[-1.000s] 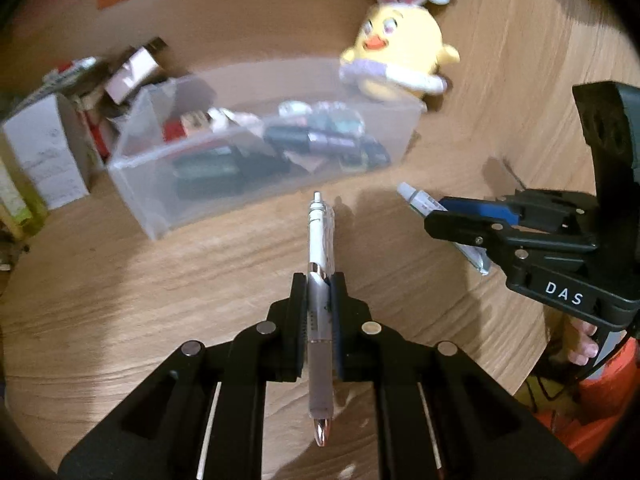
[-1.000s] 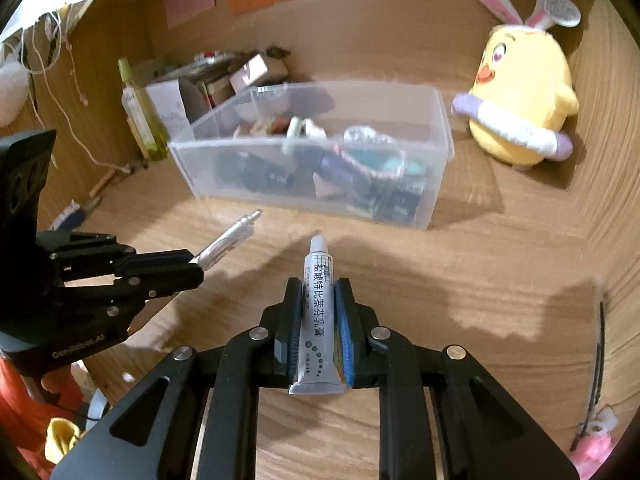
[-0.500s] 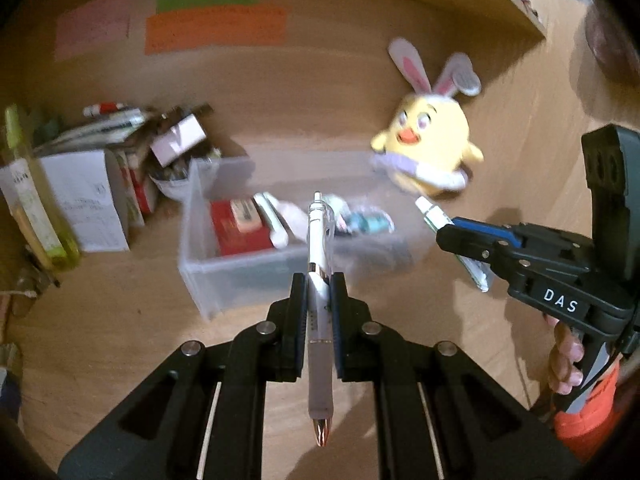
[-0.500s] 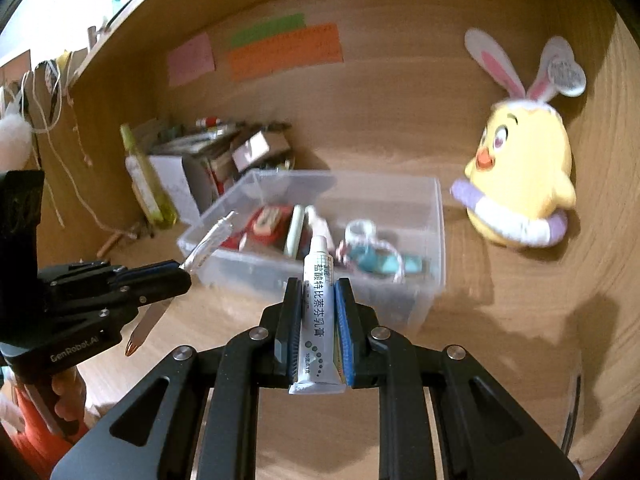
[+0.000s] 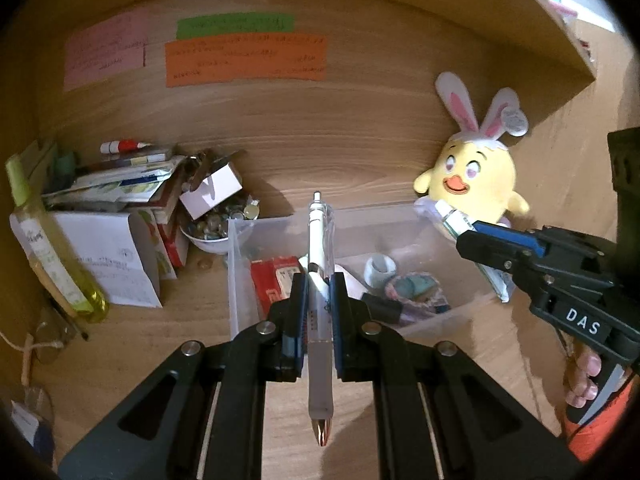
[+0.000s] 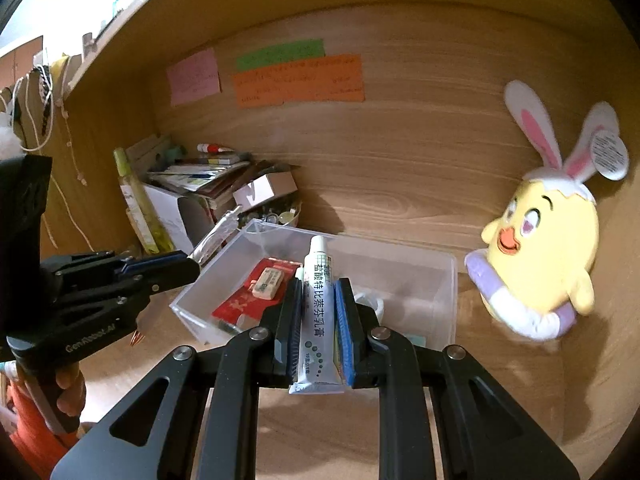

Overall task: Organize objects
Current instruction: 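Carry the pen and toothpaste tube into the clear box and release both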

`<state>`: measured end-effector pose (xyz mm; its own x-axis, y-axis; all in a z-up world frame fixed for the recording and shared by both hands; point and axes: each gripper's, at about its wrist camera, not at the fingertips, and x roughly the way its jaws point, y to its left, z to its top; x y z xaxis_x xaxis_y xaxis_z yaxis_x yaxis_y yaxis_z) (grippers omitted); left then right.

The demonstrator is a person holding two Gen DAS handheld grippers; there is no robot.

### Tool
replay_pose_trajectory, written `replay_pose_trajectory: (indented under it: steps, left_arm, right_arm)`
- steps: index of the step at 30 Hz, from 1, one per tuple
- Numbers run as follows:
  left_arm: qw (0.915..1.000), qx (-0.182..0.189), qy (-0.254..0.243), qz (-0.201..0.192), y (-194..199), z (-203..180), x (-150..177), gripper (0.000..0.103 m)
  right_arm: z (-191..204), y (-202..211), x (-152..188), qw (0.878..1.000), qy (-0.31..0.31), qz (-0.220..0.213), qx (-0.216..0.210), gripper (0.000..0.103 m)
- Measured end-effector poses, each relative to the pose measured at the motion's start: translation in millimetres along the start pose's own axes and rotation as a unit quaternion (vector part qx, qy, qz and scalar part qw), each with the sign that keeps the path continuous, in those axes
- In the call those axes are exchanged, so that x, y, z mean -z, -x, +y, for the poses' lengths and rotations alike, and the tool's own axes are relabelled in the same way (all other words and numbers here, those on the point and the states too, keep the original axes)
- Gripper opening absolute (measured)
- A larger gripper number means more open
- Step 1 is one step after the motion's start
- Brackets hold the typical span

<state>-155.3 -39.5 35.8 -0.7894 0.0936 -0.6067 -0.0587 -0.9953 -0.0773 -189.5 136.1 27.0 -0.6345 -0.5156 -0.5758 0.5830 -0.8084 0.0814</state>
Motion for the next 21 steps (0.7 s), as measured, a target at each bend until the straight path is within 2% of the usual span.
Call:
replay_pose_trajectory:
  steps: [8,14,21]
  left_arm:
    - [0.9992,-0.007,-0.018,0.034,-38.0,-6.6,-8.8,0.01]
    - [0.9978,0.003,-0.025,0.062,-64.1,-10.4,-2.9,0.01]
    - [0.9963,0.02,-0.025,0.08,-78.5,-10.9,0.4,0.01]
  right_arm:
    - [-7.1,-41.8,-1.9,0.999,0.017,0.044,0.022,0.015]
    - [-15.8,-71.1,7.7,0.996,0.021,0.079,0.033,0.015]
    - [-17.1,-87.6,15.4,0.994,0.027,0.101,0.03,0.015]
